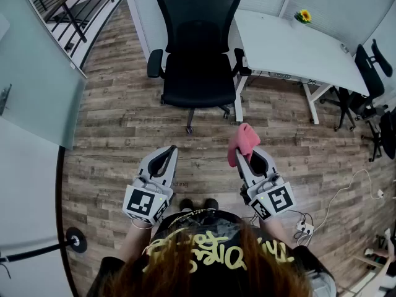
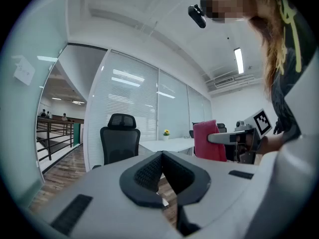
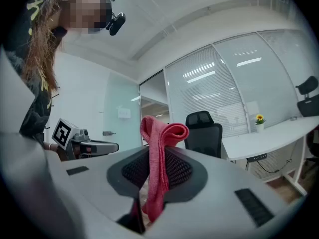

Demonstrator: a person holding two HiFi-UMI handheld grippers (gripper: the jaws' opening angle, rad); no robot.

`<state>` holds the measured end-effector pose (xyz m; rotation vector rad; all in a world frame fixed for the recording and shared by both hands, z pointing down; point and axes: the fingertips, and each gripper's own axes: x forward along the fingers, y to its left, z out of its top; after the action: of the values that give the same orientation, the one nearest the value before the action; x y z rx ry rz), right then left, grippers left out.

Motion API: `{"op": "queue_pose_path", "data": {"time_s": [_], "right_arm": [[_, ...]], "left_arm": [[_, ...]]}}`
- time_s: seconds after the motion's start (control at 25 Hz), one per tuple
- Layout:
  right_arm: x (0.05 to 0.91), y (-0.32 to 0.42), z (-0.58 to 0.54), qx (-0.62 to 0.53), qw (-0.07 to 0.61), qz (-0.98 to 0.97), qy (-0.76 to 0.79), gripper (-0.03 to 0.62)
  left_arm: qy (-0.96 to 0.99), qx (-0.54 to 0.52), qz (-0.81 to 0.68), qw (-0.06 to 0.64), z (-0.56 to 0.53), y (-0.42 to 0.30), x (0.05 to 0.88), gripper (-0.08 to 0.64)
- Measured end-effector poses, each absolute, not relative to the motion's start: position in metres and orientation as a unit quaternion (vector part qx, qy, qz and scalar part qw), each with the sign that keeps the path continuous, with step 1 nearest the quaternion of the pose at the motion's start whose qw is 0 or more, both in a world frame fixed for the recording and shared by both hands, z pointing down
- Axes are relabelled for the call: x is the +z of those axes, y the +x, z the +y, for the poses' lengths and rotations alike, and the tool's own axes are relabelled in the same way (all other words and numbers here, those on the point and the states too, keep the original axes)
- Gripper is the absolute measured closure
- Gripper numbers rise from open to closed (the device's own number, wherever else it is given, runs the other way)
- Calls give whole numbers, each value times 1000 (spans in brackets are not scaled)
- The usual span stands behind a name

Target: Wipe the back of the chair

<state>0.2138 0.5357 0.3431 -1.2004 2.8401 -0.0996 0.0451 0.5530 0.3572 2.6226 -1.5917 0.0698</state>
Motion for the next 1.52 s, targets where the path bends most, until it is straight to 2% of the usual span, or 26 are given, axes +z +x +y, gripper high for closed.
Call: {"op": "queue_pose_path", "data": {"time_s": [0.76, 1.52], "right_arm": [[345, 200, 544, -50, 41, 919, -390, 522], [363, 161, 576, -68, 25, 907, -416, 523]], "left_arm": [[851, 17, -522, 54, 566, 27, 364, 568], [865, 24, -495, 73, 584, -18, 388, 568]]}}
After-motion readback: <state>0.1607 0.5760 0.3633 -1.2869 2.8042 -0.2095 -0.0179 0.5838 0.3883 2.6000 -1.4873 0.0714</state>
